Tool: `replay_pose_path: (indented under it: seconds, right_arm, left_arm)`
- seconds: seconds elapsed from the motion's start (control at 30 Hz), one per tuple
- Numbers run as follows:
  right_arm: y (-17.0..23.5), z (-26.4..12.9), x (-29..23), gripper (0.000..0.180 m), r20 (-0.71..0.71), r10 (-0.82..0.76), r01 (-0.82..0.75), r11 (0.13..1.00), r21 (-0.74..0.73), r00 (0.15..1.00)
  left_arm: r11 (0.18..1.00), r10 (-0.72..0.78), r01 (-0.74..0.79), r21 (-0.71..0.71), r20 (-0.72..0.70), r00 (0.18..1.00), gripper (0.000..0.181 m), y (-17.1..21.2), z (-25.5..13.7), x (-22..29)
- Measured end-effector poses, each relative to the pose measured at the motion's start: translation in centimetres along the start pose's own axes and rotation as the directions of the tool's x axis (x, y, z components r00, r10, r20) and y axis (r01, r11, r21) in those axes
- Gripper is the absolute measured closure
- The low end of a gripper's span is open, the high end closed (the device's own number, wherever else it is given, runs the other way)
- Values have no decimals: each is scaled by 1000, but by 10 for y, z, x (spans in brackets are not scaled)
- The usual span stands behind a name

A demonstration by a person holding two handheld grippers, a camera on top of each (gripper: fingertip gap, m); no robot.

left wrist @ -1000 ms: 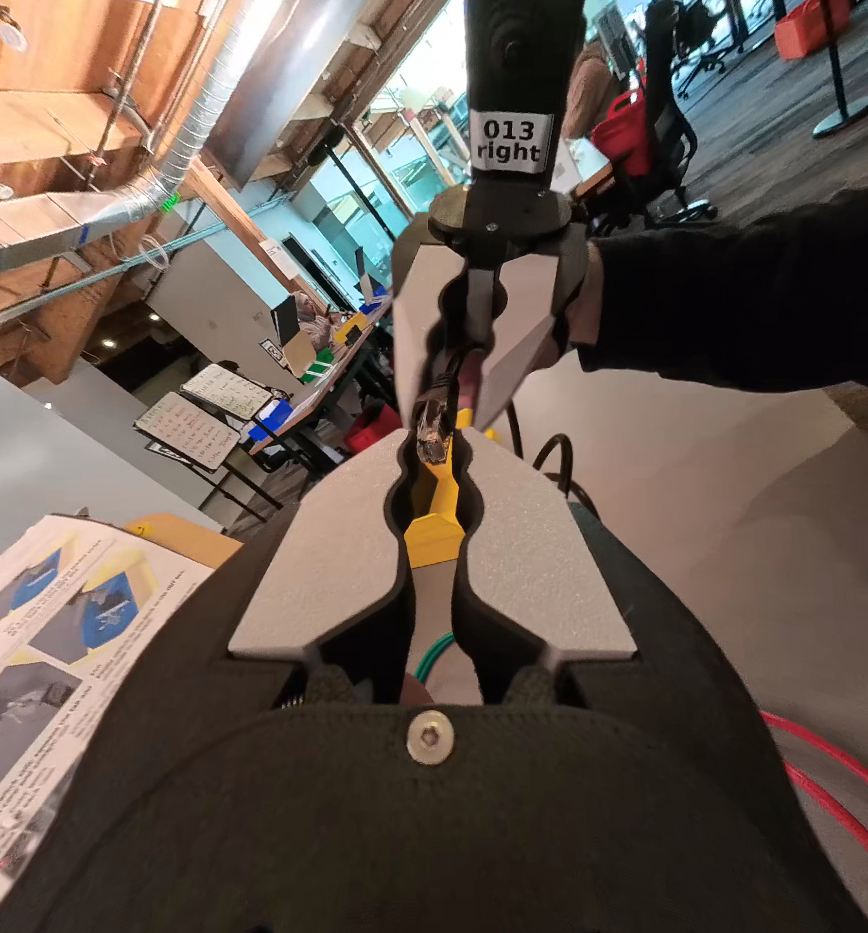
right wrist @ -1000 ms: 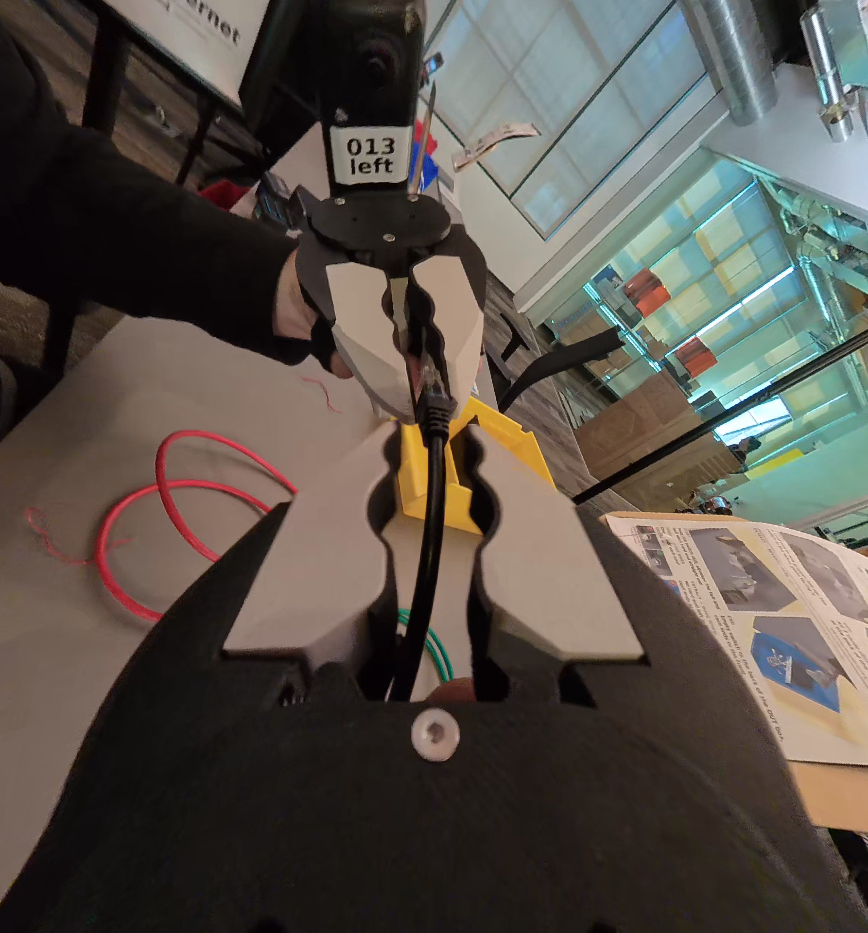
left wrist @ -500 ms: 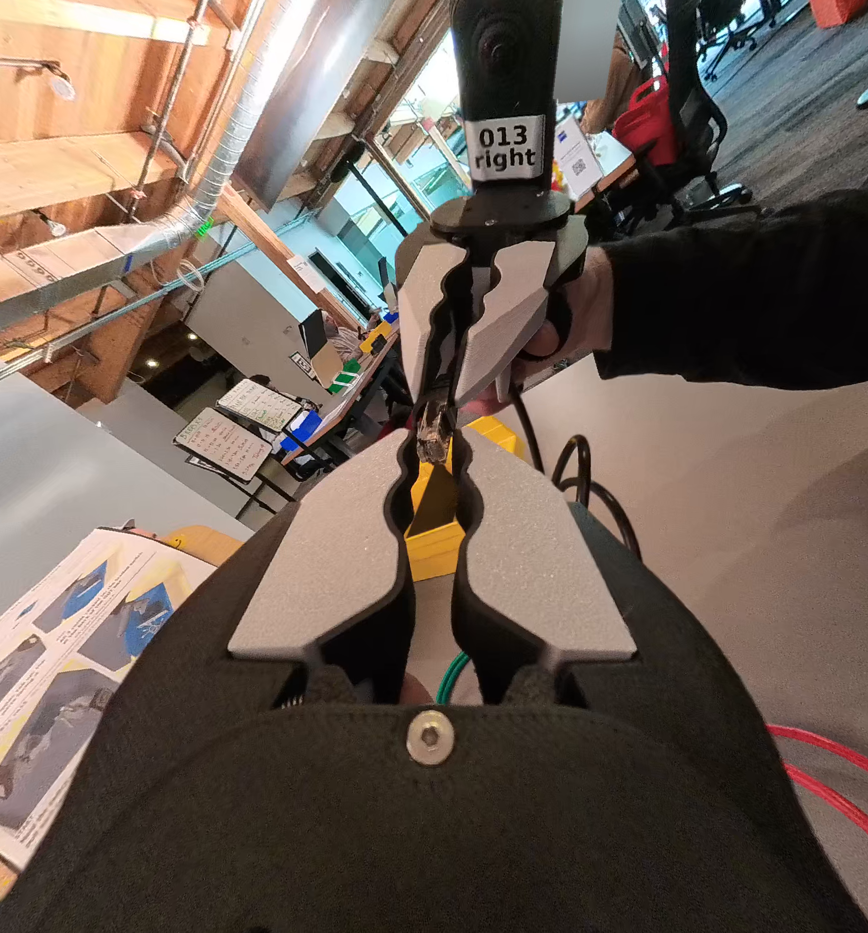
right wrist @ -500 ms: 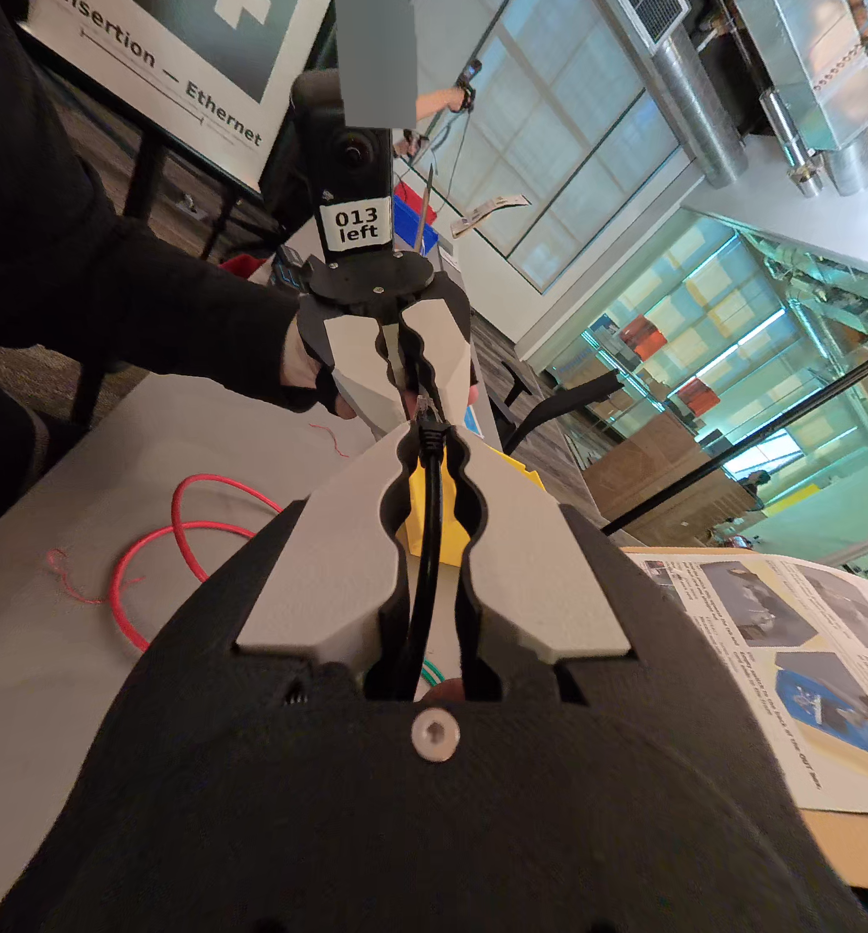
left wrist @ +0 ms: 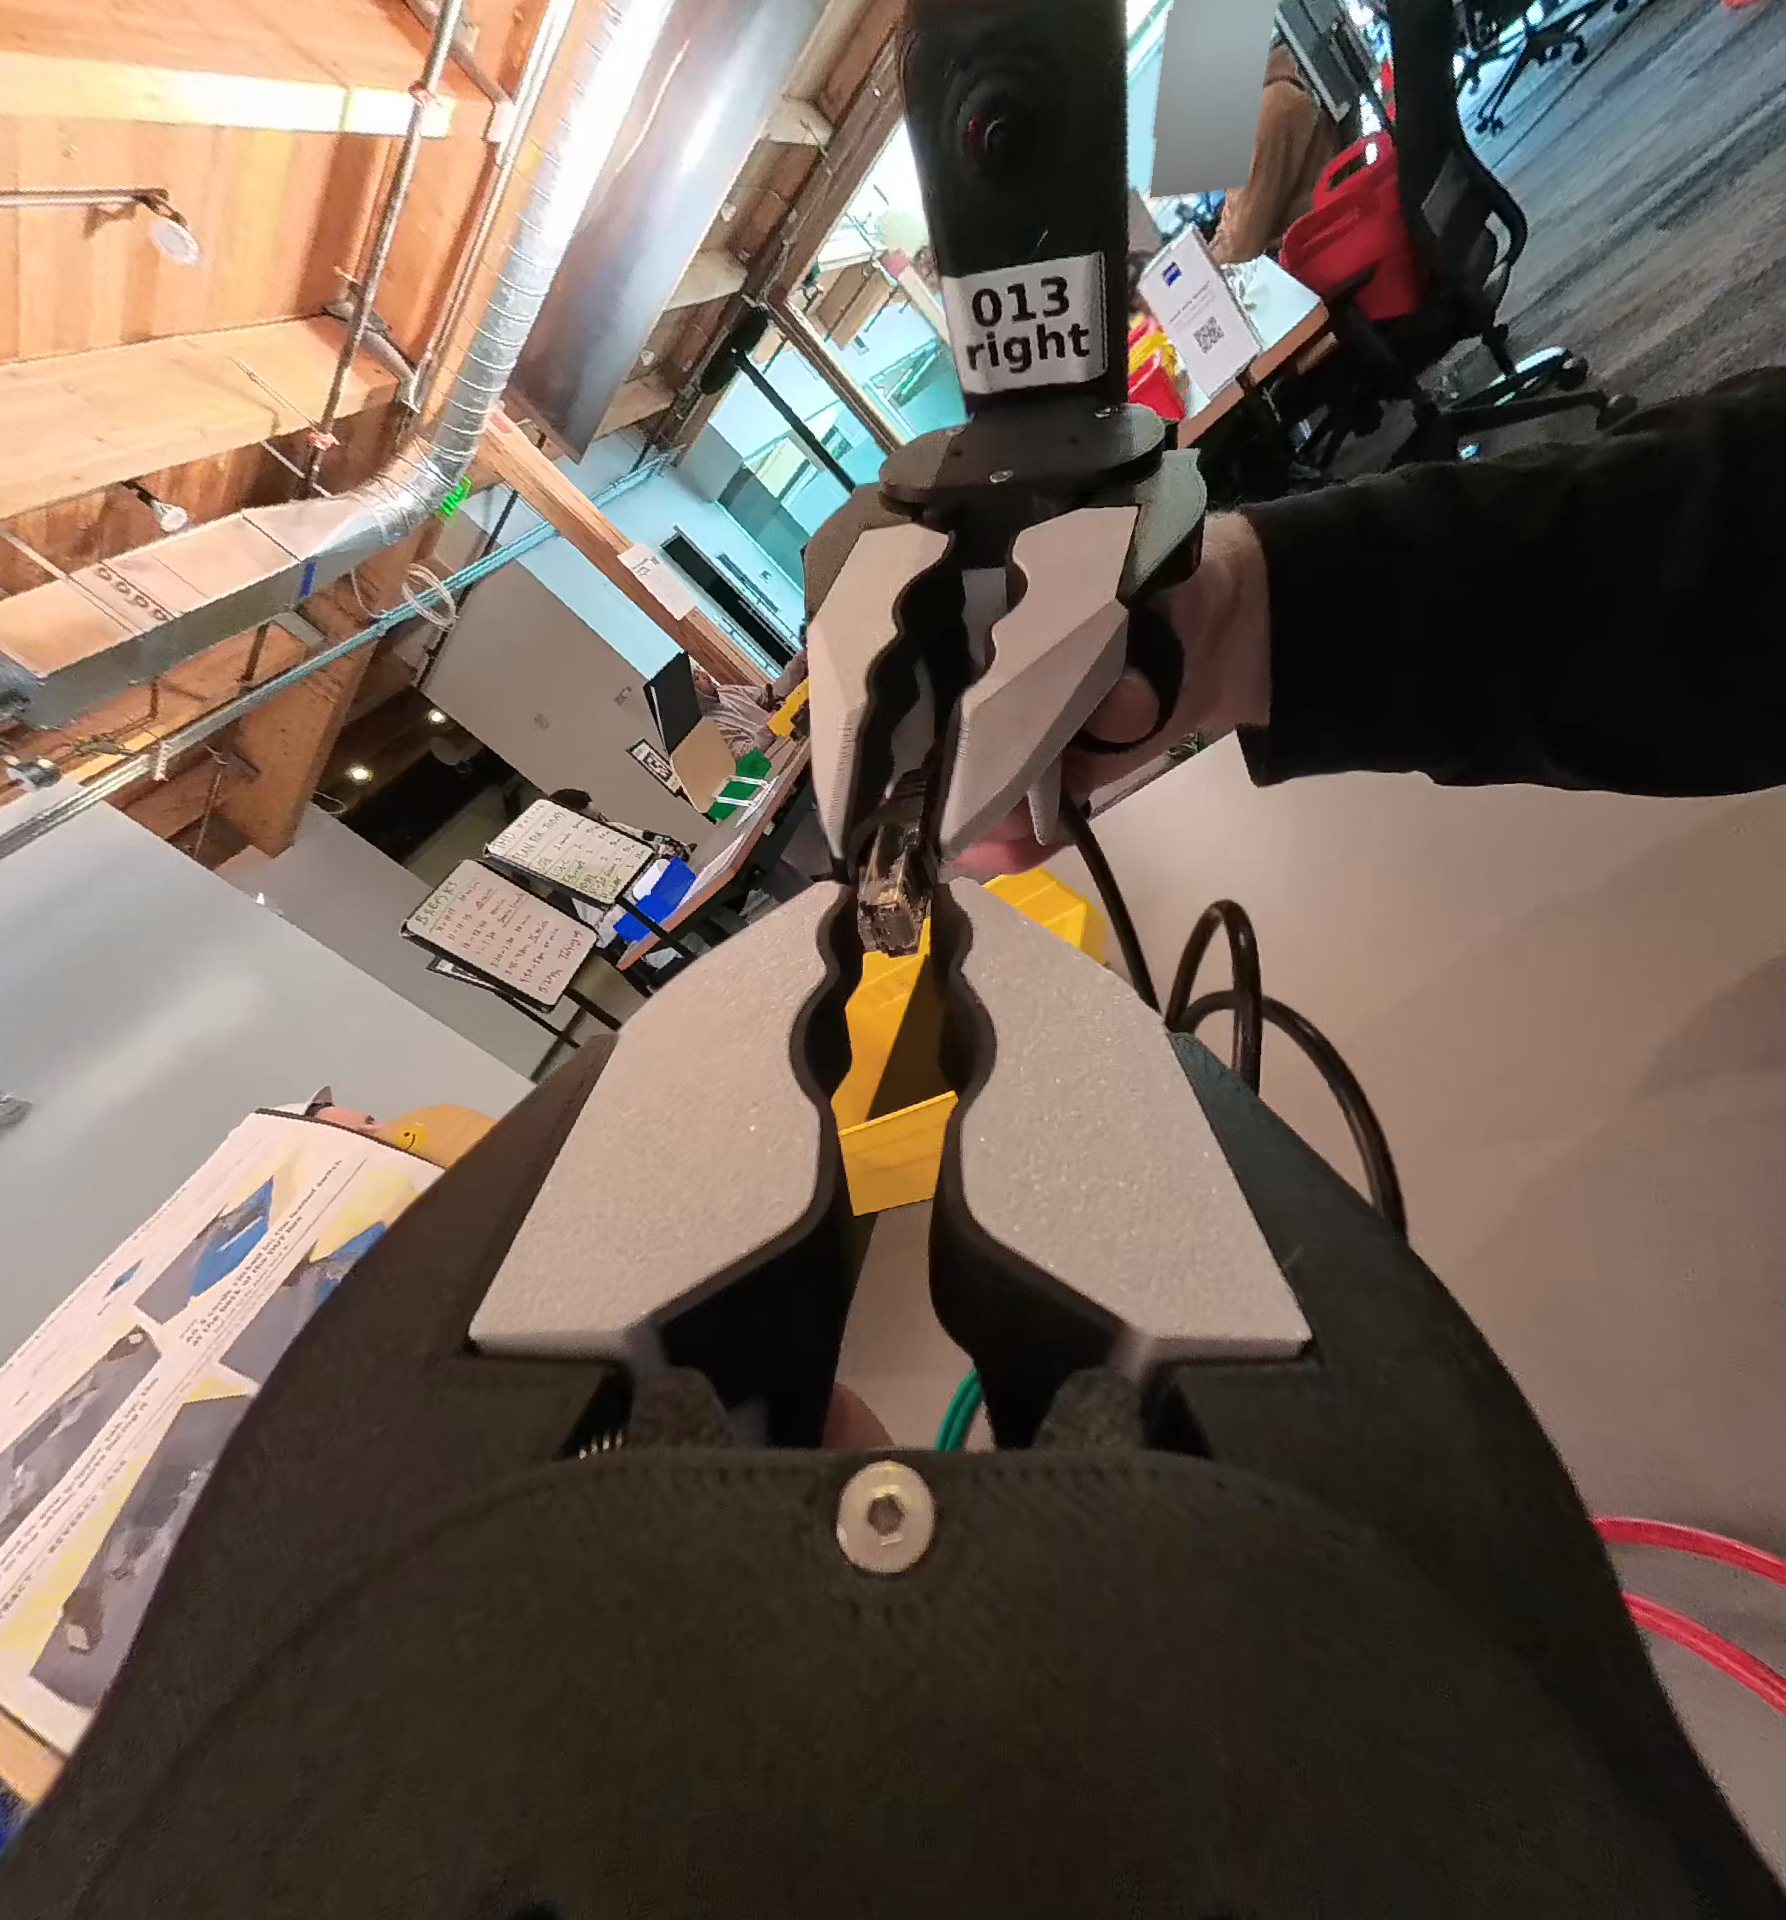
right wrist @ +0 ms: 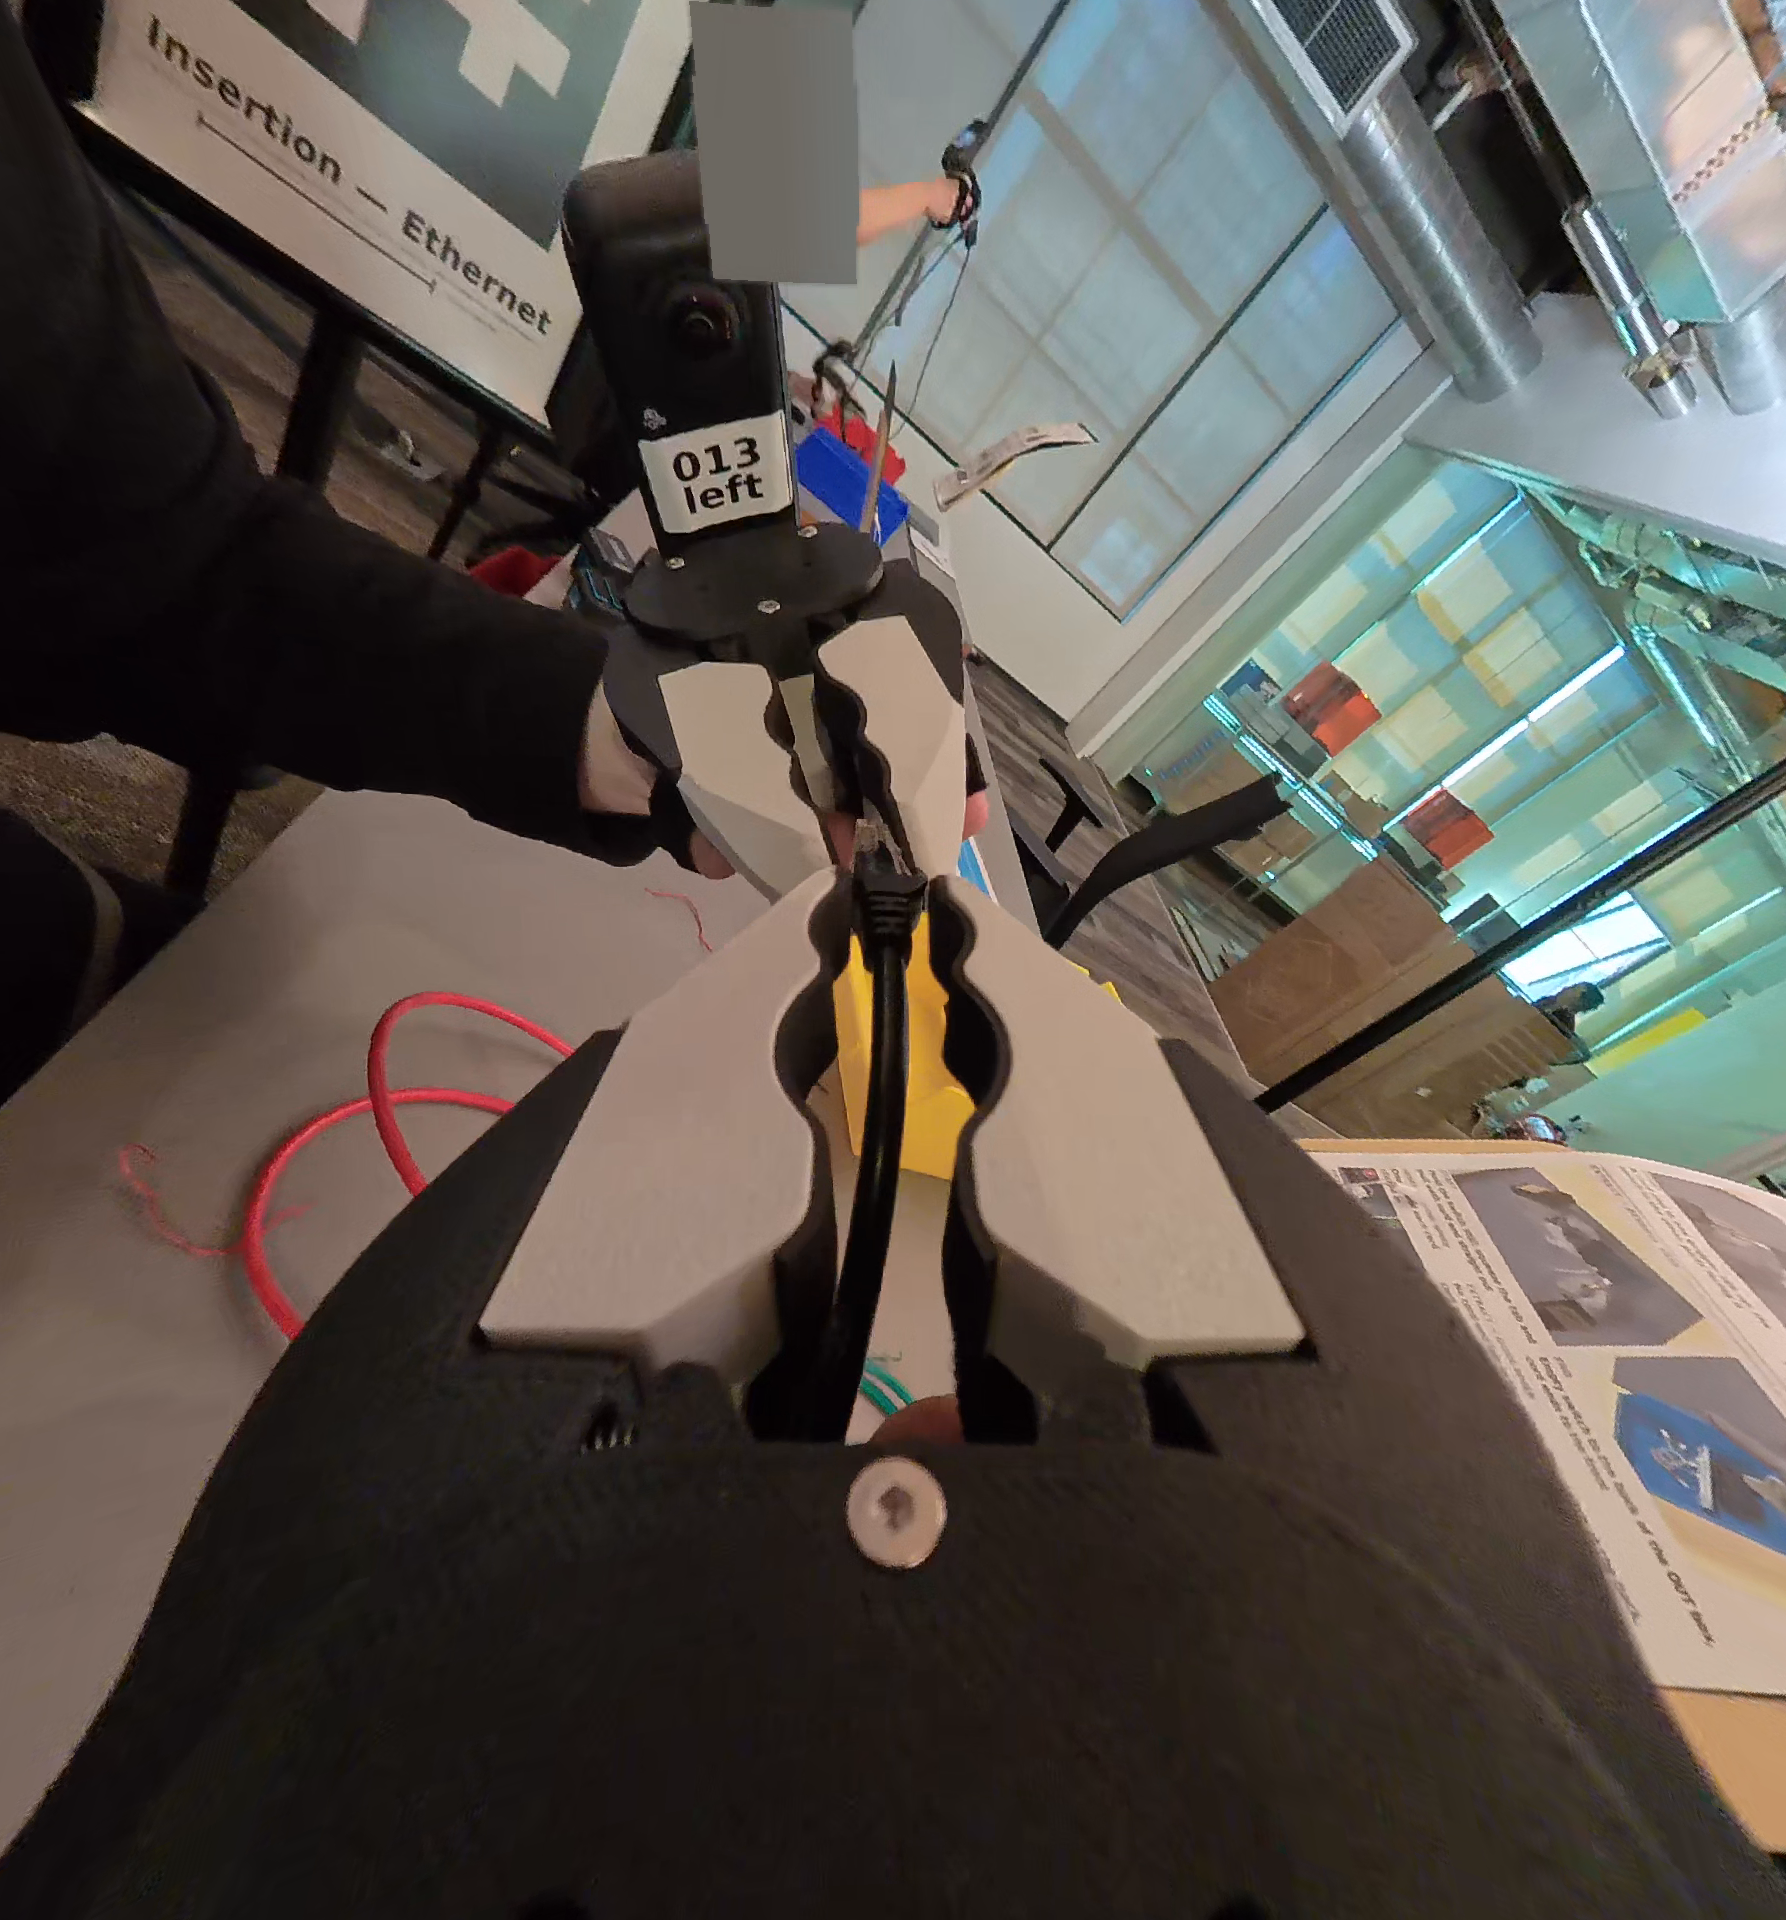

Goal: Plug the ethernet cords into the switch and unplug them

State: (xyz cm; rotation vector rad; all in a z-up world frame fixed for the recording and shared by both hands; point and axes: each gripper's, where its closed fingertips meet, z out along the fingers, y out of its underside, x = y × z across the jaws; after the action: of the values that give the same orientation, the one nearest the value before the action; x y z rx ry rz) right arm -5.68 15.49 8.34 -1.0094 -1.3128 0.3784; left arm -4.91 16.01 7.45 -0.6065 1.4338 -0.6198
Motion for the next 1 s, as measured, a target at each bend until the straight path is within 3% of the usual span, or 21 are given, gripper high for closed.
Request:
replay_pose_path:
  seconds: [0.37, 0.6, 0.7, 0.9, 1.0]
  right_arm:
    - [0, -2, -2, 170, 9, -40, 40, 999, -33, 999]
    - [8, -5, 5, 170, -40, -113, 108, 988, -109, 993]
    - [10, -8, 9, 170, -63, -152, 142, 979, -148, 986]
    - [16, -10, 13, 170, -82, -199, 179, 961, -209, 977]
    - [17, -13, 15, 170, -90, -198, 175, 961, -213, 976]
  left_arm:
    - [1000, -18, 18, 0, -5, 1000, 169, 0, 3, 2]
    - [986, -166, 166, -24, 1, 986, 137, 15, 0, -11]
    - [972, -232, 230, -45, -20, 973, 132, 25, -1, -12]
    - [942, -256, 239, -236, -42, 966, 125, 69, 7, 1]
    - [879, -362, 325, -350, -47, 931, 118, 109, 5, 9]
